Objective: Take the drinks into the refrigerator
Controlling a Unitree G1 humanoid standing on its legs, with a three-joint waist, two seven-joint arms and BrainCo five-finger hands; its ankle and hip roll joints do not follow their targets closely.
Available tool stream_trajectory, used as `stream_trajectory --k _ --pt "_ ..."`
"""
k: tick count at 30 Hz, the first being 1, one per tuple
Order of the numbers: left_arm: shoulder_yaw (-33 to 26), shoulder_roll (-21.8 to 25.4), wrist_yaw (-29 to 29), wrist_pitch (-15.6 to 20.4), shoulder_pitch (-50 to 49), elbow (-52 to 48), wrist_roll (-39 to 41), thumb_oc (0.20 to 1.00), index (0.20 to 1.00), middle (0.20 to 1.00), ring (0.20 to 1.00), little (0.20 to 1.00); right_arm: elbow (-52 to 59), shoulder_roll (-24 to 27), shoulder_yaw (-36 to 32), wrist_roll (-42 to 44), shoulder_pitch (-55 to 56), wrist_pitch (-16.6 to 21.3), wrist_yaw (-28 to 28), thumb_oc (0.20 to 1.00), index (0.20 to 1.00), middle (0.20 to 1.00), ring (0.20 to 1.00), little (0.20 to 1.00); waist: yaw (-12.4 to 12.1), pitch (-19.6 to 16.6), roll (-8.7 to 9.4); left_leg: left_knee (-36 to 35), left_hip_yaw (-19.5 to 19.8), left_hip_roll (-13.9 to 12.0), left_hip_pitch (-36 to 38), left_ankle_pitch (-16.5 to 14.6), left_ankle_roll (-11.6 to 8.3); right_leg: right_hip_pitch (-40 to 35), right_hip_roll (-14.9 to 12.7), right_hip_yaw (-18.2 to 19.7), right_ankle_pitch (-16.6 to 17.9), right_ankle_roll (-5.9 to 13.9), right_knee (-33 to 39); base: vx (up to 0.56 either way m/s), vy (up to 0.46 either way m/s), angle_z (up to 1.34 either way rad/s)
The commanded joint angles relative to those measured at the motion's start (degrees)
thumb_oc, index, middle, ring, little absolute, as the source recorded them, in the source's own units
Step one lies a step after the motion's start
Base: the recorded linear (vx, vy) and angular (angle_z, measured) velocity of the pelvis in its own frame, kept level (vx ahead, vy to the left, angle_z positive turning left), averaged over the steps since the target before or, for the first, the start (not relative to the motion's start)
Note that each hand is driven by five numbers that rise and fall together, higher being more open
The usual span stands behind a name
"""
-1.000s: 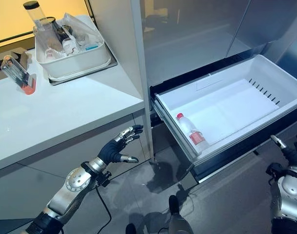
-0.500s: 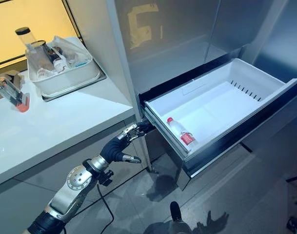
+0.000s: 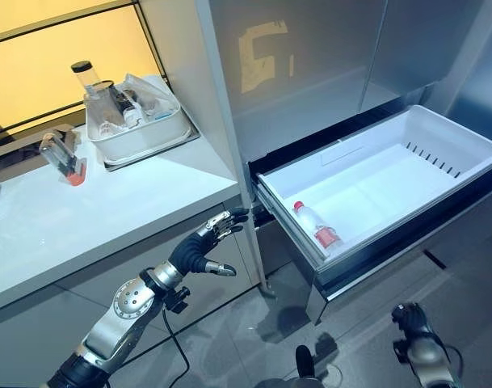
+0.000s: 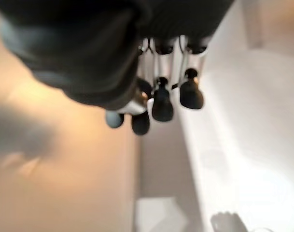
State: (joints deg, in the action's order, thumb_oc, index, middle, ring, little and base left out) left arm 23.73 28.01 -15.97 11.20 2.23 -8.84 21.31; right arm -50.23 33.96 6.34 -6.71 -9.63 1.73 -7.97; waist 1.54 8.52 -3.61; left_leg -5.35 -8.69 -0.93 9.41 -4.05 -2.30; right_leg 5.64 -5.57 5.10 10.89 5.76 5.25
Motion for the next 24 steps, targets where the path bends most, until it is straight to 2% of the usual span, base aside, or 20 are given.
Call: stream_trajectory --k 1,8,9,10,13,19,24 --pt "0.83 2.81 -0.56 1.33 1.33 -1.70 2.55 1.000 1.000 1.000 1.000 1.000 4.64 2.59 4.55 -4.91 -10.38 3.49 0.71 0.200 0.200 0.200 0.200 0.200 -2.95 1.45 2.27 2.81 2.49 3.04 -5.60 -0.55 3.93 -4.22 -0.51 -1.33 -6.89 2.14 -4.47 -0.01 -0.008 0.08" --pt "2.94 5.20 0.26 2.48 0.78 -0.54 0.74 1.000 1.000 1.000 1.000 1.000 11.64 3.76 11.84 -7.92 -23.71 3.58 0.26 0.200 0.200 0.200 0.200 0.200 -5.27 2.81 2.19 2.83 3.45 3.43 -7.78 0.47 3.93 -2.79 -0.78 -2.14 -6.15 2.10 -4.16 -0.03 -0.011 0.07" --pt "4.42 6.20 0.56 2.85 1.13 -0.13 -0.08 1.000 1.000 1.000 1.000 1.000 12.33 3.45 14.07 -8.17 -28.57 3.55 -0.06 0.200 0.200 0.200 0.200 0.200 -6.13 3.33 2.03 2.80 3.67 3.49 -8.68 0.91 3.89 -2.10 -0.91 -2.41 -5.83 2.12 -4.02 -0.07 -0.010 0.01" --pt "4.33 6.14 0.61 2.89 1.25 -0.07 -0.12 1.000 1.000 1.000 1.000 1.000 12.14 3.42 14.24 -8.13 -28.94 3.54 -0.08 0.200 0.200 0.200 0.200 0.200 -6.04 3.40 2.01 2.83 3.67 3.49 -8.80 0.93 3.89 -1.99 -0.91 -2.40 -5.81 2.12 -4.04 -0.07 -0.004 0.02" --pt "6.57 7.94 0.91 3.51 1.27 0.49 -0.55 1.000 1.000 1.000 1.000 1.000 10.37 4.54 18.20 -9.85 -39.51 3.04 -1.17 0.200 0.200 0.200 0.200 0.200 -7.53 4.77 1.36 2.83 4.21 3.81 -10.74 1.88 3.79 -0.22 -1.08 -2.71 -4.94 1.99 -4.03 -0.08 0.001 0.04" --pt "9.53 9.42 1.76 3.95 4.24 -0.05 -1.68 1.000 1.000 1.000 1.000 1.000 5.53 2.50 24.24 -12.02 -52.12 1.97 -1.59 0.200 0.200 0.200 0.200 0.200 -8.18 6.99 0.36 2.89 4.20 3.86 -13.31 3.04 3.57 2.63 -0.95 -2.71 -4.05 1.75 -4.39 -0.09 0.010 0.10" --pt "10.18 7.08 4.83 4.29 6.93 0.88 -4.01 1.000 1.000 1.000 1.000 1.000 5.15 0.11 25.79 -15.56 -57.53 0.40 -3.48 0.200 0.200 0.200 0.200 0.200 -7.97 9.92 -0.89 3.05 3.89 3.97 -16.06 4.16 3.52 5.91 -0.70 -2.18 -3.12 1.51 -5.09 -0.09 0.011 0.05"
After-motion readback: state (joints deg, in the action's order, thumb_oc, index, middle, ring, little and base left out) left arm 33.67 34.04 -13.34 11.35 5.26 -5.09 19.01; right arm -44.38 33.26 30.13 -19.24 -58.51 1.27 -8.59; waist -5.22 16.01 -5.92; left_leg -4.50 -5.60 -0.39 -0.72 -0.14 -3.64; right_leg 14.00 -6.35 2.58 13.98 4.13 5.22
